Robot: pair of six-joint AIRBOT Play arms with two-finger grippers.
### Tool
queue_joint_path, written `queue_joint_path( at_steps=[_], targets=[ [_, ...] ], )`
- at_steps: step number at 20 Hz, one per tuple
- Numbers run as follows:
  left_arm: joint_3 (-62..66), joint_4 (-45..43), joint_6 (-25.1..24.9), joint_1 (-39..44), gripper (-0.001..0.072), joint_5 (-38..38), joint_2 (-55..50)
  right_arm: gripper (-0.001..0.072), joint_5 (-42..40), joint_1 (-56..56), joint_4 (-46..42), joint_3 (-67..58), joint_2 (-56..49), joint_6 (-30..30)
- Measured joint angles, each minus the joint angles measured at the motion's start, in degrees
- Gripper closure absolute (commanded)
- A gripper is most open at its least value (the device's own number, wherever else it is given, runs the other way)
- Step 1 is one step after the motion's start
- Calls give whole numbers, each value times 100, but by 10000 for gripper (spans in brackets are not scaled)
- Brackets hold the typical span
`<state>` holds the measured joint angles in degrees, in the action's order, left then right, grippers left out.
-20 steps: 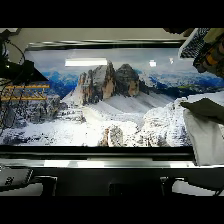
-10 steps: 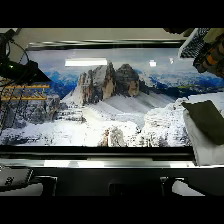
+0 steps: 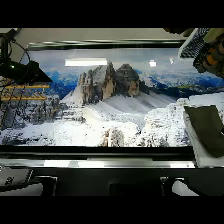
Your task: Fold the clothes and pants, and hang the long-sleeved shirts on hangers.
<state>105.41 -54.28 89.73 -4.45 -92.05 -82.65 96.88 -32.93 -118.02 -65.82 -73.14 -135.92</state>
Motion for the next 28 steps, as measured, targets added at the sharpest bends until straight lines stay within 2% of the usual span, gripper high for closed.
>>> queue_joint_path(
  at_steps=[2,3,4,5,7,11,12,13,18,20,22,23,28],
  targets=[
    [0,0,2,0,693,0,0,673,-59,0,-59,107,9,52],
    [0,0,0,0,693,0,0,594,-92,0,-74,155,11,76],
    [0,0,0,0,693,0,0,449,-114,0,-83,201,11,94],
    [0,0,2,0,693,0,0,345,-116,0,-109,238,13,98],
    [-2,0,0,0,692,0,0,326,-168,-2,-109,280,15,251],
    [0,0,2,0,692,0,0,330,-444,-2,-103,216,195,568],
    [-2,0,2,0,692,0,0,369,-638,-2,-7,127,282,693],
    [0,-9,2,0,693,0,0,451,-883,-2,153,17,363,839],
    [-2,-522,4,17,694,26,39,468,-2472,319,1906,-730,621,2240],
    [-26,-892,11,76,693,114,120,590,-2778,835,2483,-901,649,2785],
    [-192,-1213,17,205,693,328,306,607,-2850,1528,2865,-986,662,3147],
    [-354,-1344,20,284,694,444,433,678,-2844,1886,2968,-1012,667,3261],
    [-1672,-1880,22,728,693,916,1346,678,-2485,3565,3244,-1064,680,3547]
  ],
)
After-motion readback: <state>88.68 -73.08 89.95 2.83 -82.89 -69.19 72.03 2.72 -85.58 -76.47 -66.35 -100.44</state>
